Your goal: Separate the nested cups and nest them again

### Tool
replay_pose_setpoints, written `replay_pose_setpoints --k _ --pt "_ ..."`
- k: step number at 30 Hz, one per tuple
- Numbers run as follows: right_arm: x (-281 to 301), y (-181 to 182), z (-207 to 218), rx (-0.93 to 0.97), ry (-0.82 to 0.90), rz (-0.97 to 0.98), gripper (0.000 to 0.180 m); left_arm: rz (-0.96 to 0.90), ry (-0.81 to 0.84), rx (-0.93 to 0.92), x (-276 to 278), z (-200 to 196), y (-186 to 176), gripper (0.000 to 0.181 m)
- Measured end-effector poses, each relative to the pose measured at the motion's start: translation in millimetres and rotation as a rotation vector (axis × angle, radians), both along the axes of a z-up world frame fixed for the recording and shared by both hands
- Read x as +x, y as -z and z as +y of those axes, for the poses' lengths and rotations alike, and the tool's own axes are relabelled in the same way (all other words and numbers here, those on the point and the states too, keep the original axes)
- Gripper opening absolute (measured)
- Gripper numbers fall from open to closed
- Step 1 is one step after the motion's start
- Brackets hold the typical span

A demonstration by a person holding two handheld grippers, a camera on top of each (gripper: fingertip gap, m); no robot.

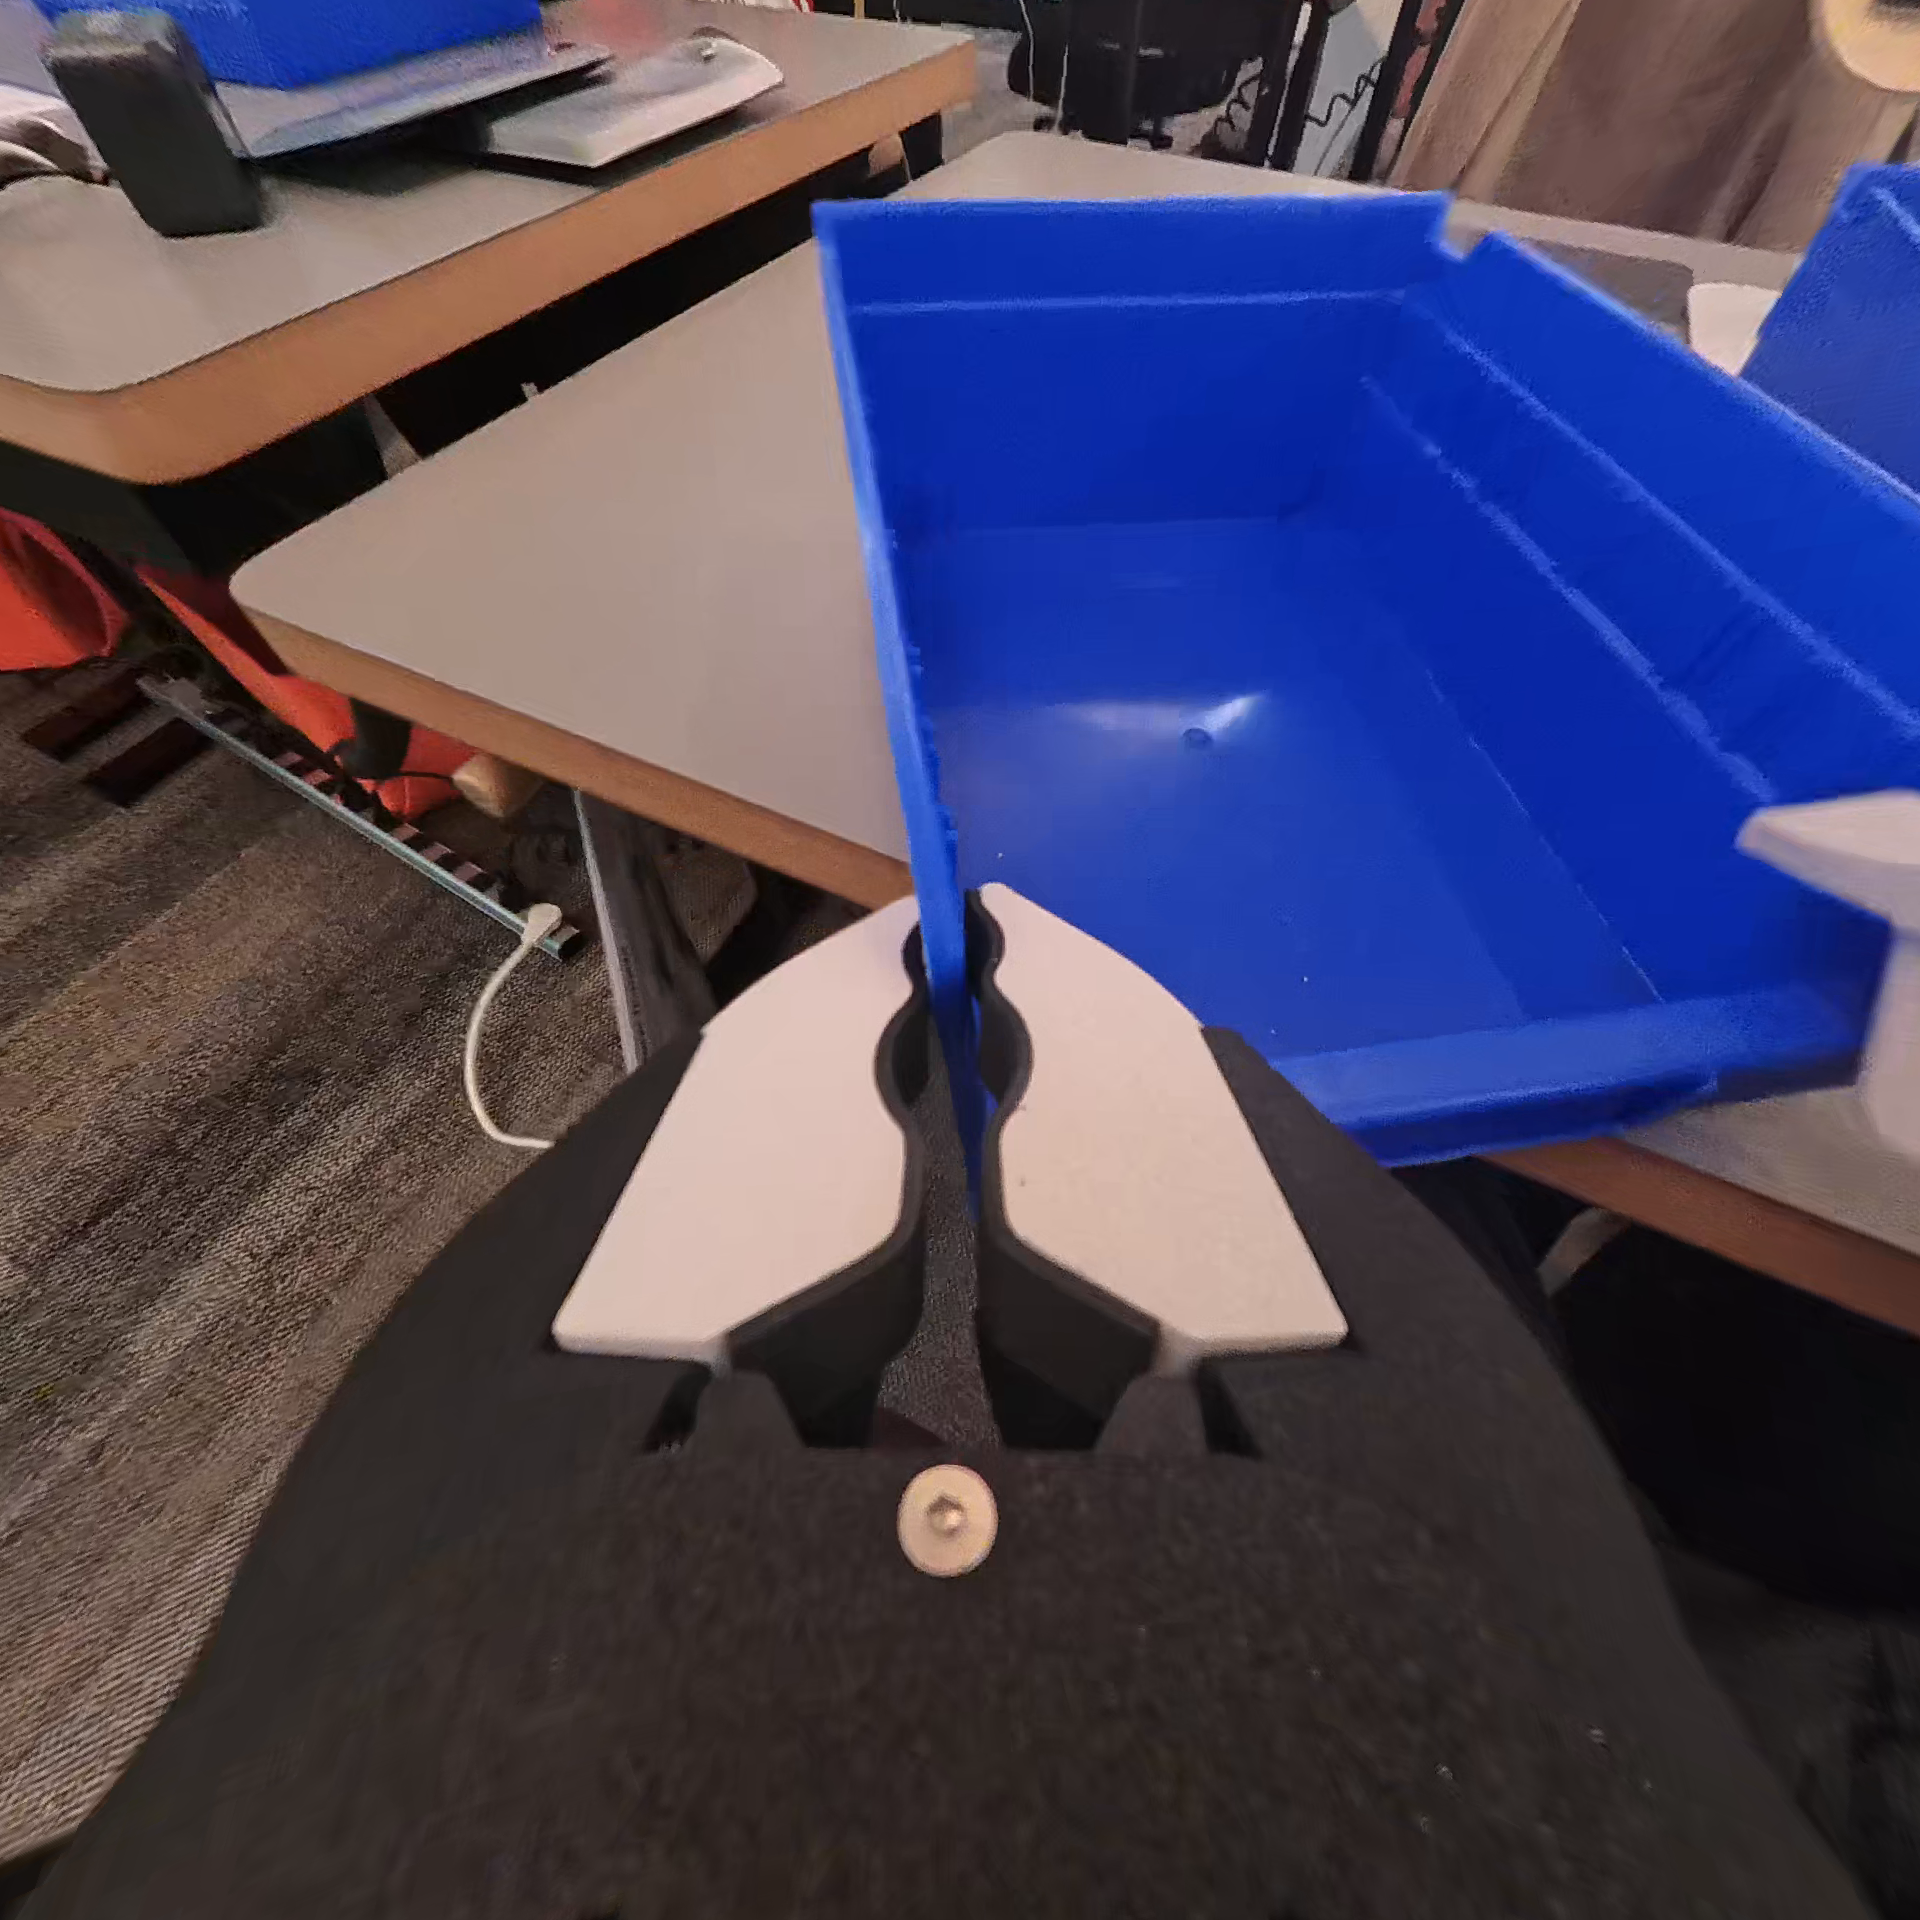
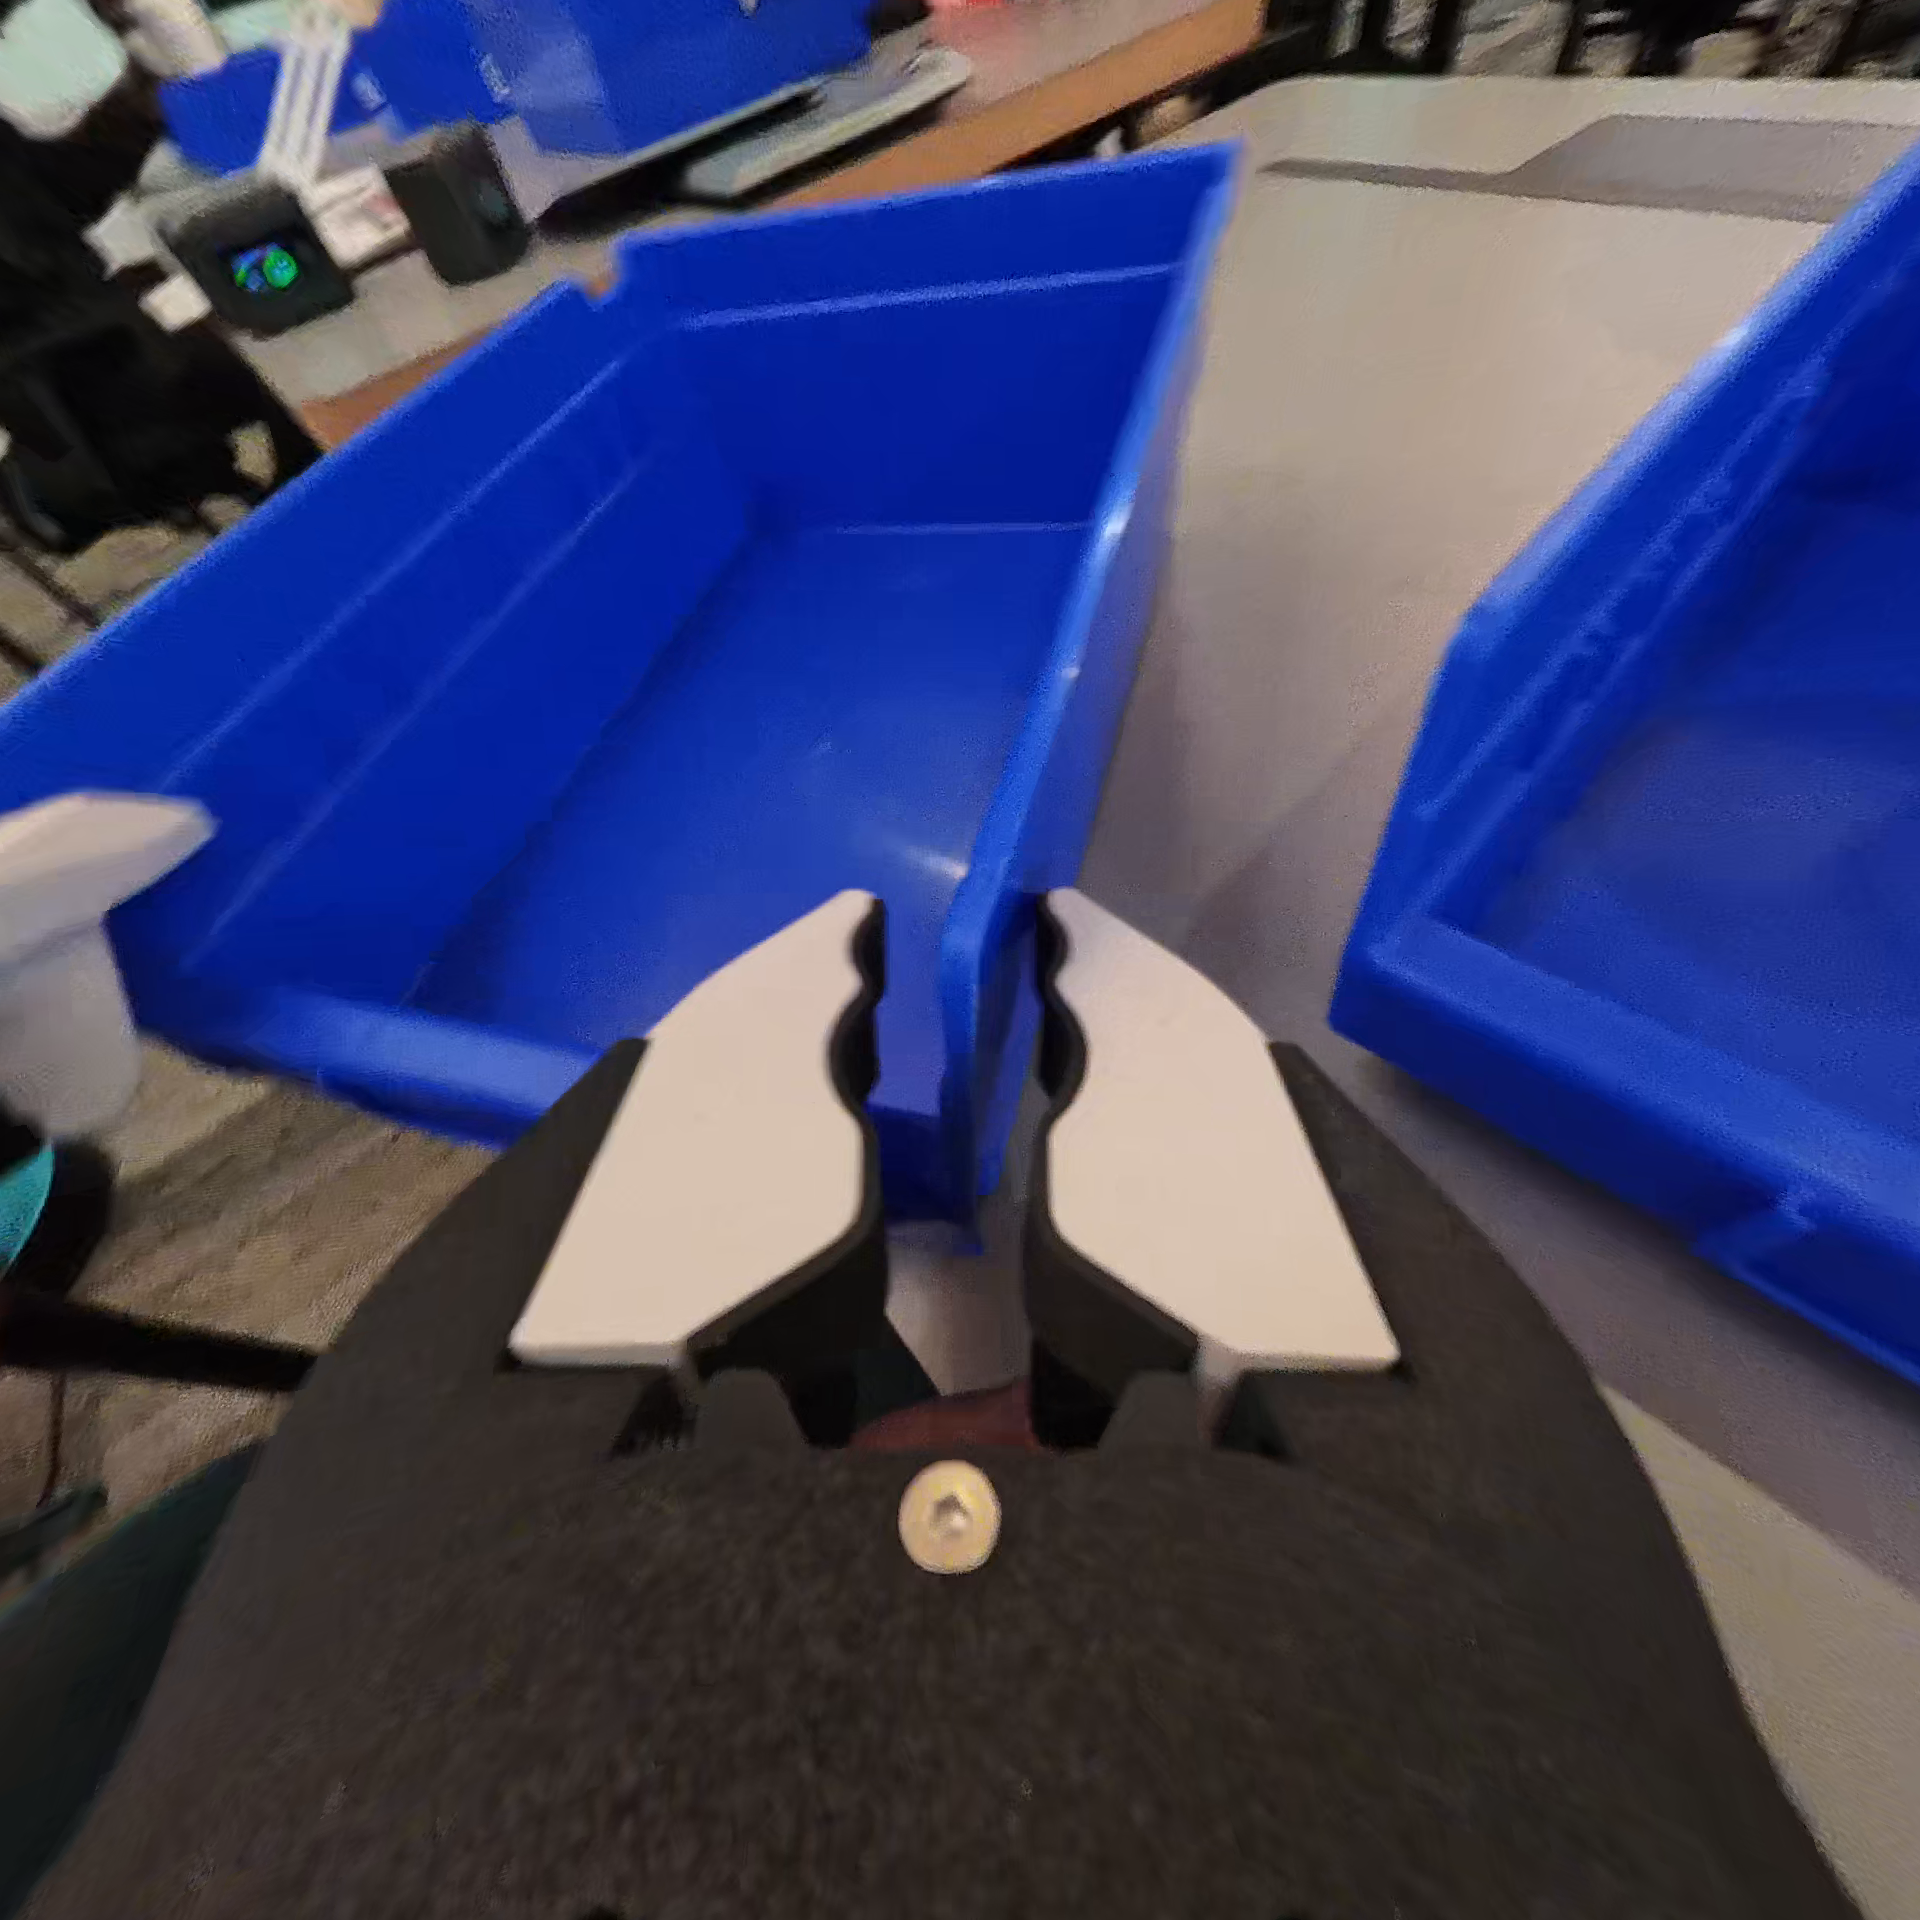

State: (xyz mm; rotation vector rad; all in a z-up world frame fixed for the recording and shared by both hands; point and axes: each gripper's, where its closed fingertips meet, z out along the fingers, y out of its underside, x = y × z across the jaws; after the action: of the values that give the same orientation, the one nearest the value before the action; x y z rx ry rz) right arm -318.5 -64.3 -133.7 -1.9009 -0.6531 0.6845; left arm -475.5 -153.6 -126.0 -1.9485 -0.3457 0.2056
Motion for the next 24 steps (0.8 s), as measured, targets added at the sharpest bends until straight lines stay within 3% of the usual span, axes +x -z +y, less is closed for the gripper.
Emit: replay_pose_setpoints --k 1,2,5,8,13,16,19,24 --pt "5.3 -6.0 2.6 0.028 0.041 -0.002 0.008 0.032 -0.028 0.012 2.1 -6.5 -1.4 0.004" --pt "7.2 -11.1 2.5 0.061 0.048 -0.019 0.005 0.077 -0.050 0.033 4.3 -12.3 -6.6 0.004" --pt "11.3 -33.1 -1.9 0.106 0.058 0.033 0.004 0.123 -0.101 0.135 13.7 -24.7 -38.4 0.004" --pt "31.8 -84.6 -0.4 0.234 0.117 0.095 0.003 0.202 -0.119 0.276 29.5 -23.3 -92.5 0.004" --pt "131.0 -191.9 19.8 0.474 0.310 0.153 0.004 0.262 0.067 0.503 103.4 22.8 -186.9 0.004" --pt "223.9 -231.3 32.4 0.549 0.488 0.123 0.003 0.266 0.242 0.573 181.3 65.6 -223.3 0.004" --pt "324.4 -236.9 40.1 0.525 0.649 0.058 0.003 0.188 0.439 0.562 275.1 109.1 -229.9 0.005" --pt "476.9 -182.1 41.6 0.350 0.869 -0.027 0.004 0.079 0.666 0.445 431.0 156.4 -184.0 0.004"
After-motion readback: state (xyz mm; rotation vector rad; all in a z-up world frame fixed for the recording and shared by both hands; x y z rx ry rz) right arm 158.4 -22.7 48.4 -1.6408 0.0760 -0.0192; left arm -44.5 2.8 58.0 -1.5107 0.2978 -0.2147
